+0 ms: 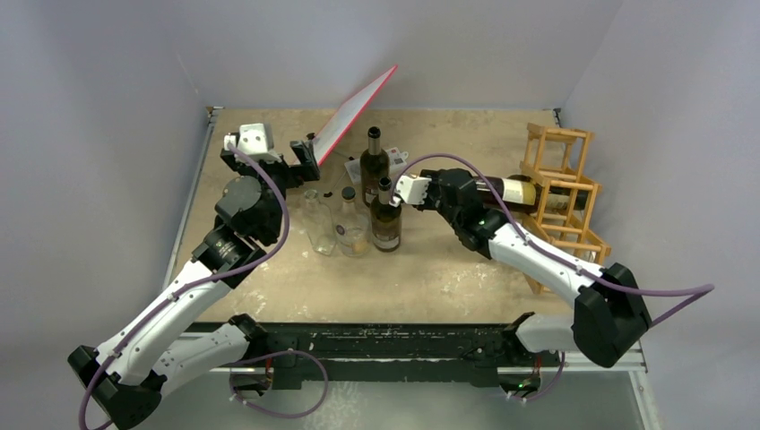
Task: Take the wine bottle off the wine rack
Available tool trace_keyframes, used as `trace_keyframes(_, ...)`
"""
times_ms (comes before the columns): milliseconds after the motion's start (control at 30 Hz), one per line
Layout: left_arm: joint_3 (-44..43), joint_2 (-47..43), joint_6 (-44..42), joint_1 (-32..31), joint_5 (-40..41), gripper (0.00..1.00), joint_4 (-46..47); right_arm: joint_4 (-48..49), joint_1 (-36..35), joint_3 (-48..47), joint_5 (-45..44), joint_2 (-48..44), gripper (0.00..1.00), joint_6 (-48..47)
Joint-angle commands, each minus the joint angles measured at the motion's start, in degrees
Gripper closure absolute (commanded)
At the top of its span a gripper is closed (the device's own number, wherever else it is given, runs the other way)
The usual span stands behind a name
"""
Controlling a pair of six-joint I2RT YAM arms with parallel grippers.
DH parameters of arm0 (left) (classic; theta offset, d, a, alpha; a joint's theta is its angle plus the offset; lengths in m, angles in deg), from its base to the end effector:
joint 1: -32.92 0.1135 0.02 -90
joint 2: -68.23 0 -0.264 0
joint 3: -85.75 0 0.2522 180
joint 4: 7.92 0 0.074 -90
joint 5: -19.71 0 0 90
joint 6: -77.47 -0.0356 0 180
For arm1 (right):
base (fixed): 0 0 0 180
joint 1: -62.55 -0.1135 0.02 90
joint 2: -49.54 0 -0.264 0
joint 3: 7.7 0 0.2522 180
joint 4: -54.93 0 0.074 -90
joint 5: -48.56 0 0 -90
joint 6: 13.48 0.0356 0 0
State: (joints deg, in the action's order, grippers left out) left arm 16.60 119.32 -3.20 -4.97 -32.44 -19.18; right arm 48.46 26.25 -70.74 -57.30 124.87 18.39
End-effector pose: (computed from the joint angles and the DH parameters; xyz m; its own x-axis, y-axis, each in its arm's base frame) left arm 0.1676 -0.1027 0.4092 0.0915 -0.2334 -0.9681 0.0192 0.9724 -0.2327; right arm 0.2492 0.1710 0.2804 0.1697 -0.8890 -0.4253 -0.4107 0.3285 -0.8505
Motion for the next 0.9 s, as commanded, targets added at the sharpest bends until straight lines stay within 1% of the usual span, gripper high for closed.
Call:
trace_keyframes(0,0.0,0.0,-0.2,0.3,-0.5,0.01,2.6,10.4,-0.8,-4.8,1.4,-5.4,1.0,1.4)
trace_keyframes(500,-0.2,0.5,0.2,0.4,-1.2,0.01,2.4,13.5,-0.4,-2.8,1.1,-7.9,1.0,4.8)
trace_keyframes(633,-0.2,0.5,0.3,0.4,-1.4,0.01,2.3,14.1,0.2,-1.7,2.5,-8.6,1.0,6.5)
trace_keyframes(867,-0.3,0.9,0.3,0.4,-1.5,0.02,2.3,14.3,4.9,-0.6,8.5,-10.7,1.0,12.6)
